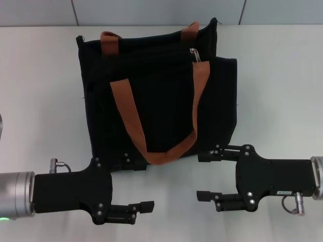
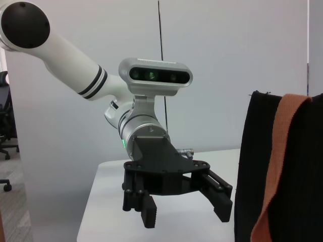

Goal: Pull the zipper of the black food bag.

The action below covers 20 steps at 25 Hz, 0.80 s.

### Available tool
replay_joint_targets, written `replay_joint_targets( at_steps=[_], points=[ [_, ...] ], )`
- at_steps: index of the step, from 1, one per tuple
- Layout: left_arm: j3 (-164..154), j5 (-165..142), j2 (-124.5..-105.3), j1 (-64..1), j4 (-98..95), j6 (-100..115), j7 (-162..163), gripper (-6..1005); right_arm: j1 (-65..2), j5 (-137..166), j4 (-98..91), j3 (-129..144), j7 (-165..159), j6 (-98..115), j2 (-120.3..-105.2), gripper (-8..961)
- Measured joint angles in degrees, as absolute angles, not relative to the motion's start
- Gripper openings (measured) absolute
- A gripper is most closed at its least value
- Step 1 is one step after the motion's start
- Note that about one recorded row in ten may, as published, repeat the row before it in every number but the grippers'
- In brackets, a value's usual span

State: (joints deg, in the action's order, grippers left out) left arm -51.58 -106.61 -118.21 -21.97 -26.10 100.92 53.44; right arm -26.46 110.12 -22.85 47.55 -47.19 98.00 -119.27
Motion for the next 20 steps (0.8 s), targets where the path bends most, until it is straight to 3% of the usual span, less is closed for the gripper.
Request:
replay_joint_targets(
  at_steps=[20],
  points=[
    [-51.68, -106.61, -118.21, -21.97, -26.10, 100.63, 53.37, 829, -26.45, 109.60, -22.67, 47.54, -47.19, 98.00, -119.26, 740]
  ],
)
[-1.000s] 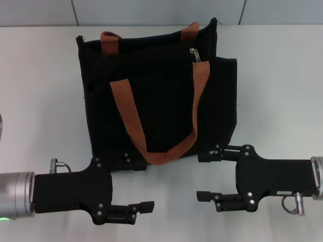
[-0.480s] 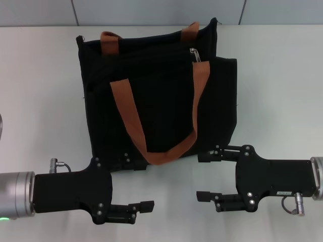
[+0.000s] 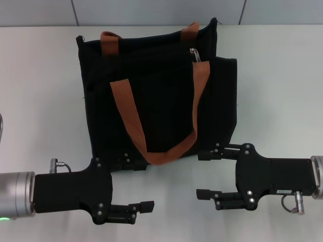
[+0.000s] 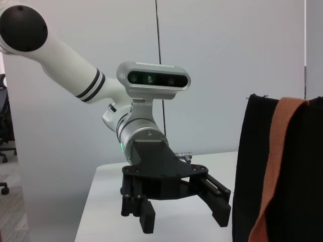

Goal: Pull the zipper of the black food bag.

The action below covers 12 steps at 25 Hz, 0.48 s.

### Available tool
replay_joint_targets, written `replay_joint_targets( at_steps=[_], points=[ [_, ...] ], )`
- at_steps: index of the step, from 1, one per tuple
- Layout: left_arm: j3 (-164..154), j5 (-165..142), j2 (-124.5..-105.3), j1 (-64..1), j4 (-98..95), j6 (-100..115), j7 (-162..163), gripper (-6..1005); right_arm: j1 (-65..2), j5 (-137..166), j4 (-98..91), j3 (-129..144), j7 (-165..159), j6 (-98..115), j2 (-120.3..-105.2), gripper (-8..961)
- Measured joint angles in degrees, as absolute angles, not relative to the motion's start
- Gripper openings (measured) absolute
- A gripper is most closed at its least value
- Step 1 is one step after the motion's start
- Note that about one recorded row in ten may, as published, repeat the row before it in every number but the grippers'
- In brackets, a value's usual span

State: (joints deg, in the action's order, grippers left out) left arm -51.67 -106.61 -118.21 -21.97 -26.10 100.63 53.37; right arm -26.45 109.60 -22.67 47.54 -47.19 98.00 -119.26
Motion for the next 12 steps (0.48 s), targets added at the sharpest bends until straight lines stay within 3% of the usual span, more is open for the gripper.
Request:
replay_joint_targets(
  at_steps=[12],
  points=[
    [-51.75, -106.61, -118.13, -21.97, -26.18, 100.94, 53.43, 829, -26.63, 109.52, -22.67, 47.55, -47.19, 97.91, -119.35, 740]
  ],
)
